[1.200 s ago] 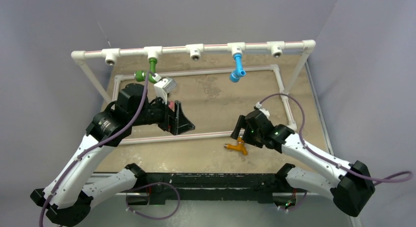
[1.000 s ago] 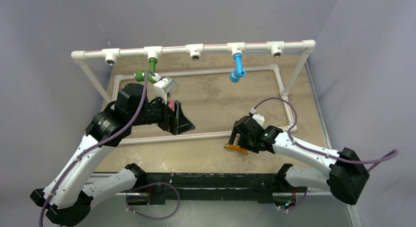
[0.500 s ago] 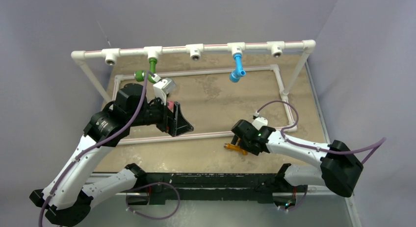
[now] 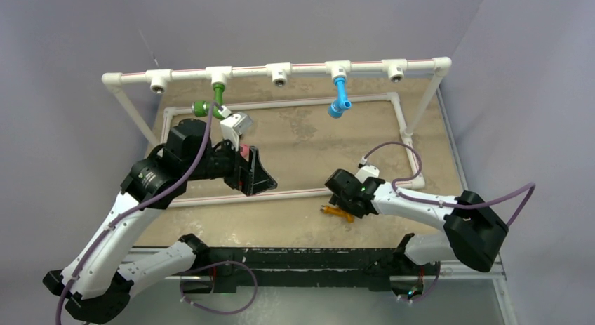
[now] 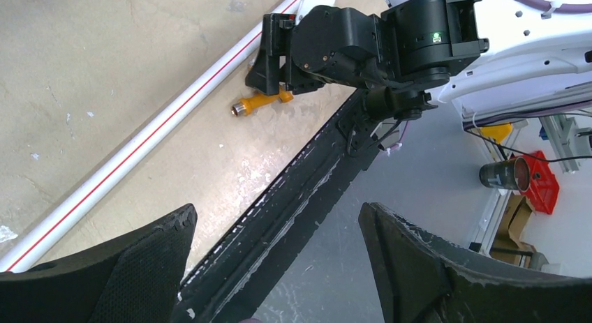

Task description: Install the water faucets

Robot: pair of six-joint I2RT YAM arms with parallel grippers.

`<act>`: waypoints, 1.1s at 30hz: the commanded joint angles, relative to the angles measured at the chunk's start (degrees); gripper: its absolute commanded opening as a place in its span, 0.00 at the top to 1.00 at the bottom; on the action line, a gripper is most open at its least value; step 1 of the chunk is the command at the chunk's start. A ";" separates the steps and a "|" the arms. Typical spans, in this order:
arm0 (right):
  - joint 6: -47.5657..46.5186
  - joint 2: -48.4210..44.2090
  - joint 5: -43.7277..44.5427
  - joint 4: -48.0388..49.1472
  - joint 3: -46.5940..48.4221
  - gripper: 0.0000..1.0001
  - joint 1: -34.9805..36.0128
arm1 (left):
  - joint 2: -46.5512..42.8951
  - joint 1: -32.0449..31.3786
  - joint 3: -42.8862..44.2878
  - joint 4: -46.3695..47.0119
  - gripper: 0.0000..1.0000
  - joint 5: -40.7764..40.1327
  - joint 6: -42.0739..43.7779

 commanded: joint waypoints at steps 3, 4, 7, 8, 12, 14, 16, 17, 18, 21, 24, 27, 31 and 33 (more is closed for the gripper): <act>-0.22 2.38 2.68 1.90 2.14 0.42 0.25 | 0.45 -0.28 1.89 0.43 0.14 1.13 1.17; -0.59 2.77 2.81 1.94 2.01 0.45 0.26 | 0.39 -0.33 1.82 0.55 0.14 0.93 1.17; -2.25 3.43 2.70 1.95 1.89 0.62 0.25 | 0.74 -0.27 1.60 0.61 0.14 0.72 1.17; -2.88 3.33 2.58 1.95 1.73 0.71 0.23 | 1.01 -0.31 1.59 0.53 0.14 0.85 1.17; -6.06 0.95 1.73 2.34 1.33 1.00 0.21 | 0.94 -0.32 1.14 0.30 0.14 1.32 0.18; -7.99 -1.12 0.26 3.22 1.10 1.00 0.34 | 0.26 -0.28 0.31 0.95 0.14 1.52 -0.51; -9.63 -3.70 -1.23 3.42 1.38 1.00 1.12 | -0.52 -0.30 -0.96 1.88 0.14 2.62 -1.33; -9.82 -4.36 -1.32 2.95 1.81 1.00 1.59 | -0.77 -0.33 -1.25 2.15 0.14 2.82 -1.63; -10.17 -5.60 -1.35 2.45 2.39 1.00 3.00 | -1.04 -0.29 -1.83 2.42 0.14 3.15 -2.39; -8.80 -6.86 -0.22 -0.68 5.71 1.00 7.53 | -1.70 -0.27 -3.70 3.29 0.14 4.67 -4.56; -6.94 -6.64 0.63 -3.62 9.70 1.00 11.78 | -2.44 -0.33 -6.57 4.79 0.14 7.04 -6.80; -5.63 -6.28 2.23 -5.78 14.56 1.00 16.48 | -3.70 -0.31 -10.07 6.58 0.14 8.64 -8.66; -5.67 -5.69 3.10 -7.18 20.57 1.00 20.53 | -4.71 -0.32 -13.44 8.62 0.14 9.36 -11.40; -5.98 -6.34 3.25 -6.92 22.26 1.00 21.72 | -5.26 -0.25 -15.73 10.62 0.14 10.08 -13.34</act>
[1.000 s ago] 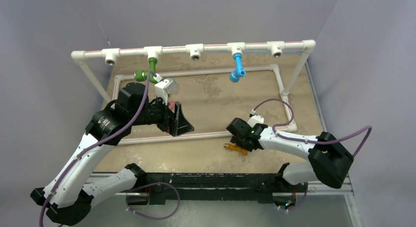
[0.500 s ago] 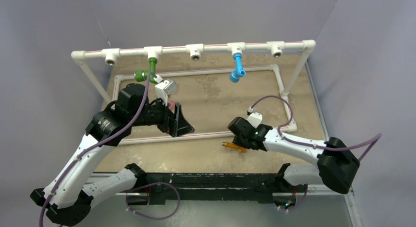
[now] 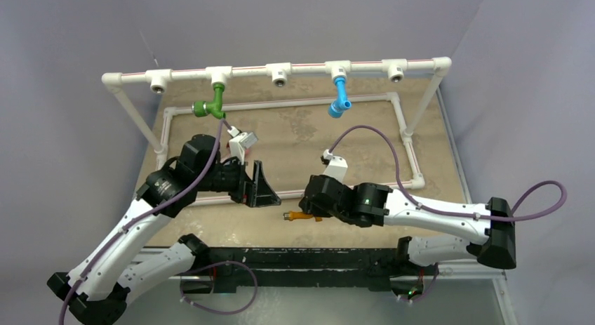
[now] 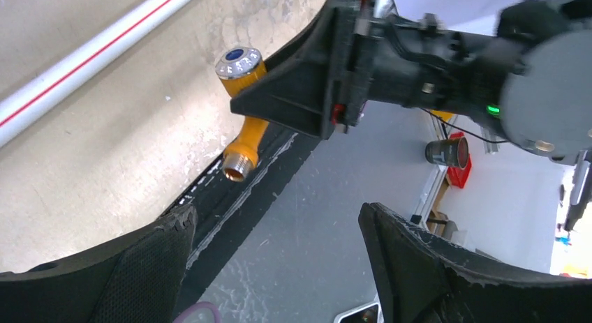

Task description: Install the water faucets

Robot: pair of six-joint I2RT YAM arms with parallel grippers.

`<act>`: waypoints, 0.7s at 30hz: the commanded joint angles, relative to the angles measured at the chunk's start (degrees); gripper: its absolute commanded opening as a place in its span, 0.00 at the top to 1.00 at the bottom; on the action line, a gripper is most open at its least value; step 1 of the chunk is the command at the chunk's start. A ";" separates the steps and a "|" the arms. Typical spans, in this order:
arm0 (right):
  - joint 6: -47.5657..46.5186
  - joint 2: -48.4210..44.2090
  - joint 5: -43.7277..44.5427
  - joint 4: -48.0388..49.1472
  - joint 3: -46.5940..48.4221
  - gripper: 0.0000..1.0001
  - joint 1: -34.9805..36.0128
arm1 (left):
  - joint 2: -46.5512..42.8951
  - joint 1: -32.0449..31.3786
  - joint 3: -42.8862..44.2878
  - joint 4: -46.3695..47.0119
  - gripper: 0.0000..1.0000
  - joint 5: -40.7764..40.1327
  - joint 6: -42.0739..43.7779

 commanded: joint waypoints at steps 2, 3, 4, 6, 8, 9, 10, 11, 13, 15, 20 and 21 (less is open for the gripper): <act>0.41 -1.83 2.52 -0.76 5.64 1.00 2.74 | -2.18 -0.25 -5.47 8.06 0.14 3.73 -7.14; -0.12 -2.39 2.38 -0.06 5.96 1.00 3.04 | -2.48 -0.31 -6.70 9.42 0.14 4.43 -7.81; -0.10 -2.80 2.52 0.04 6.45 1.00 3.35 | -2.75 -0.25 -8.23 10.69 0.14 5.14 -9.06; -0.02 -3.25 2.92 -0.07 7.79 1.00 3.64 | -2.87 -0.27 -9.80 12.87 0.14 6.53 -10.59; -0.07 -3.44 3.62 -0.21 8.86 1.00 3.74 | -2.15 -0.32 -10.60 14.11 0.16 7.80 -11.27; 0.02 -3.46 4.08 -0.22 9.81 1.00 3.74 | -1.68 -0.32 -10.73 14.41 0.17 8.46 -11.30; -0.02 -3.30 4.44 0.05 10.43 1.00 3.79 | -1.02 -0.27 -10.74 14.72 0.18 9.19 -11.31; -0.06 -3.17 4.69 0.23 10.98 1.00 3.82 | -0.51 -0.27 -10.68 14.88 0.19 9.92 -11.31; -0.20 -2.38 4.85 1.13 11.85 1.00 3.83 | 0.32 -0.32 -10.72 16.07 0.21 11.39 -11.46; -0.21 -1.36 4.85 1.82 12.50 1.00 3.81 | 0.81 -0.29 -10.74 17.44 0.22 12.61 -11.83; 0.64 0.33 5.17 2.53 13.68 1.00 3.92 | 1.54 -0.28 -10.23 18.11 0.30 14.19 -12.11; 0.75 0.29 5.25 2.70 13.70 1.00 4.00 | 1.52 -0.33 -10.13 17.93 0.32 14.29 -11.93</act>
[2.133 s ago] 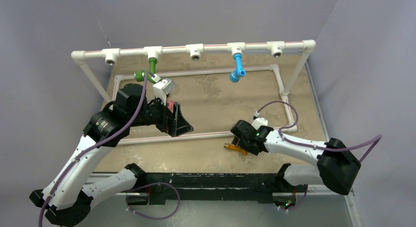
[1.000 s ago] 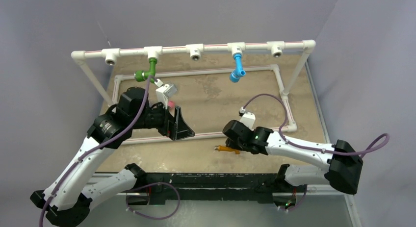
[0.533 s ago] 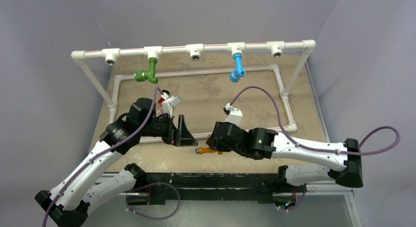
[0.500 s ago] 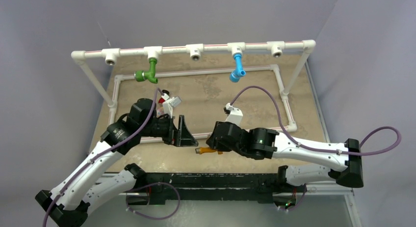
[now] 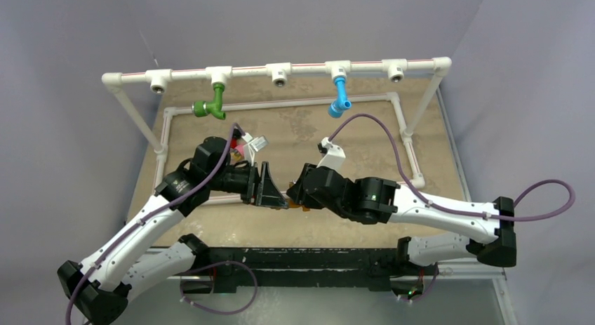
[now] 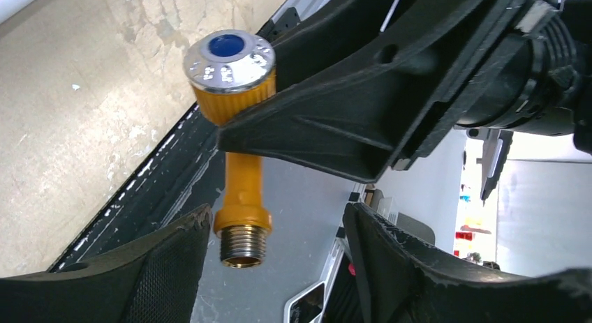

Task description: Install the water faucets

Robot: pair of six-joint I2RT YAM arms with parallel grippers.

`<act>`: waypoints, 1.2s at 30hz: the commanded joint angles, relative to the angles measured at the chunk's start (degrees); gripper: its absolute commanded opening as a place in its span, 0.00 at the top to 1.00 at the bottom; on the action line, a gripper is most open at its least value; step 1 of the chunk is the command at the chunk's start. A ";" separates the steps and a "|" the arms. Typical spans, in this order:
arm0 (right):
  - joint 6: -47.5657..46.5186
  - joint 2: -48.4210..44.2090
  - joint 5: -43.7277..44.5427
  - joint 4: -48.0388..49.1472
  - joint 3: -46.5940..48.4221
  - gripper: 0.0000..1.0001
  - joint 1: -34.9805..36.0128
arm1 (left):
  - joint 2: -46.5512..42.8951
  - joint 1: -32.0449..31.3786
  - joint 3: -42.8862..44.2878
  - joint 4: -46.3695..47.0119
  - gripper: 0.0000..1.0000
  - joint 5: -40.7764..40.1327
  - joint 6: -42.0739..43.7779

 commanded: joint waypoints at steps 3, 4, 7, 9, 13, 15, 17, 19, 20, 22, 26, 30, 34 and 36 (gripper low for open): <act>1.72 0.01 3.13 1.74 2.25 1.00 0.40 | 0.01 -0.32 0.64 1.93 0.39 2.66 -0.07; 2.05 -0.25 3.26 1.65 2.23 1.00 0.40 | 0.08 -0.28 0.85 1.58 0.42 2.64 0.17; 2.40 -0.90 3.35 1.75 2.32 1.00 0.36 | 0.19 -0.26 0.71 1.02 0.44 2.64 0.45; 2.23 -1.36 3.31 2.16 2.55 1.00 0.40 | 0.25 -0.32 0.38 1.01 0.44 2.58 0.62; 2.38 -0.92 3.84 1.19 3.62 1.00 0.47 | 0.86 -0.32 -0.03 1.42 0.46 2.89 0.51; 2.47 -0.65 3.93 1.06 4.10 1.00 0.56 | 1.20 -0.33 -0.01 1.48 0.46 2.91 0.39; 2.38 -0.73 4.11 1.23 4.32 1.00 0.62 | 1.33 -0.28 -0.19 1.57 0.50 2.98 0.39; 2.30 -0.76 4.30 1.50 4.41 1.00 0.66 | 1.33 -0.33 -0.19 1.62 0.55 3.10 0.50; 2.24 -0.67 4.38 1.39 4.42 1.00 0.68 | 1.29 -0.27 -0.27 1.60 0.59 3.10 0.46; 1.93 -0.42 4.19 1.40 4.47 1.00 0.75 | 1.48 -0.33 -0.30 1.79 0.68 3.24 0.45; 1.97 0.41 3.84 1.16 4.22 1.00 0.92 | 1.85 -0.28 -0.22 2.39 1.00 3.64 0.23; 2.35 -0.64 3.53 1.91 3.16 0.91 1.02 | 1.45 -0.25 -0.12 2.70 1.00 4.04 0.46; 2.48 -3.12 2.98 2.80 1.13 0.47 1.02 | 0.75 -0.30 -0.12 3.16 1.00 4.27 0.32; 2.26 -4.50 2.67 2.75 0.38 0.32 1.02 | 0.34 -0.27 -0.36 3.86 1.00 4.31 0.02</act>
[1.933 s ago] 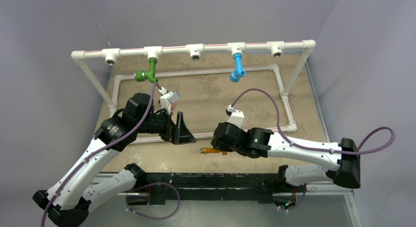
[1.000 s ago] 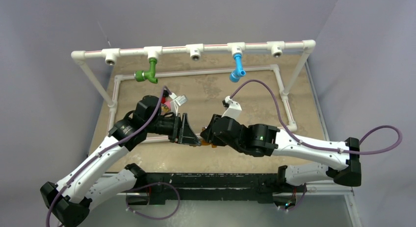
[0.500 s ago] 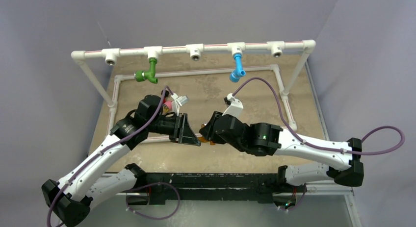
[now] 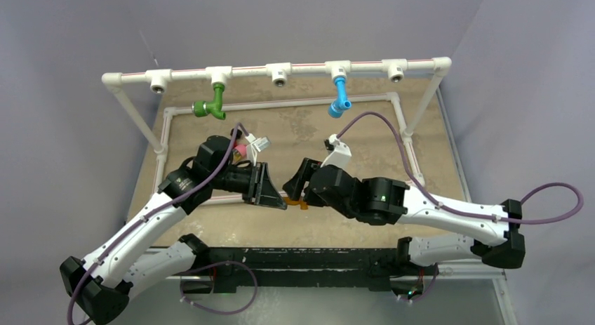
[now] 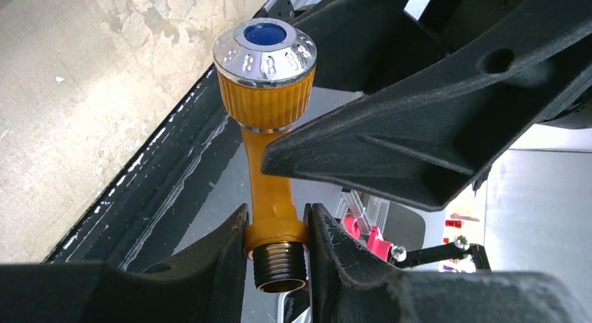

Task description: Install the water faucets

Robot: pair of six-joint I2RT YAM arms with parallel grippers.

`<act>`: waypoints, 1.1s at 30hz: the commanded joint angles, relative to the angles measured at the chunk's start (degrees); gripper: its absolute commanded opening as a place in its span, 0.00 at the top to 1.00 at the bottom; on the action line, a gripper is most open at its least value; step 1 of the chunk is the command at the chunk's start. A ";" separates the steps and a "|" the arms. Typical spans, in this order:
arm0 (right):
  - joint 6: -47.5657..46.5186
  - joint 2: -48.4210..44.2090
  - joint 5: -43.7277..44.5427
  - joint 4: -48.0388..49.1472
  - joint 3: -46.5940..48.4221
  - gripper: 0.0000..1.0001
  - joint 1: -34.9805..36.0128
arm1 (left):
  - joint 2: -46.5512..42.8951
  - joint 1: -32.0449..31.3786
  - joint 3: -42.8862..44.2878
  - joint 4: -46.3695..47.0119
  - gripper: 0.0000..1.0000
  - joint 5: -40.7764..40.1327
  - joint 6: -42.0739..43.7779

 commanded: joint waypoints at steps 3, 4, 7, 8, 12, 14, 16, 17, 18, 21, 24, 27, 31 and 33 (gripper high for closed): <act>0.40 -5.87 0.03 0.81 -1.84 0.15 0.51 | -2.11 -0.28 -0.89 5.39 1.00 2.83 -1.13; 0.32 -7.00 -0.51 0.43 -2.38 0.11 0.51 | -2.48 -0.25 -1.23 6.38 1.00 3.26 -1.71; -1.82 -12.63 -4.06 1.83 -4.54 0.07 0.51 | -3.31 -0.33 -2.23 10.04 1.00 5.12 -3.59; -2.50 -14.87 -5.38 3.05 -5.09 0.07 0.51 | -3.50 -0.29 -2.67 10.99 1.00 5.72 -4.39; -8.51 -24.18 -11.75 8.65 -9.01 0.04 0.51 | -4.98 -0.34 -5.54 21.72 1.00 9.74 -9.63; -10.99 -28.04 -12.34 10.27 -10.09 0.04 0.51 | -5.30 -0.32 -6.53 27.25 1.00 11.77 -12.57; -13.10 -29.69 -13.72 11.27 -10.47 0.04 0.52 | -5.32 -0.26 -6.52 32.10 1.00 13.13 -13.99; -14.14 -29.93 -14.43 11.88 -10.41 0.04 0.47 | -5.32 -0.28 -6.52 34.18 1.00 13.70 -14.80; -15.00 -29.72 -15.24 12.39 -10.33 0.04 0.51 | -5.39 -0.28 -6.64 36.35 1.00 14.35 -15.96; -17.16 -27.96 -17.88 14.41 -9.63 0.04 0.50 | -5.58 -0.27 -7.38 43.38 1.00 15.81 -19.76; -19.48 -25.81 -20.80 17.80 -8.32 0.06 0.51 | -5.71 -0.26 -7.85 49.50 1.00 16.70 -23.50; -21.37 -24.54 -22.11 20.73 -7.28 0.08 0.51 | -5.67 -0.31 -7.53 53.05 1.00 17.82 -26.00; -23.39 -23.99 -25.53 24.64 -7.02 0.11 0.51 | -6.43 -0.28 -7.08 56.40 1.00 18.58 -28.51; -25.43 -23.62 -25.64 26.55 -6.61 0.14 0.51 | -6.63 -0.29 -6.56 56.26 1.00 18.79 -28.68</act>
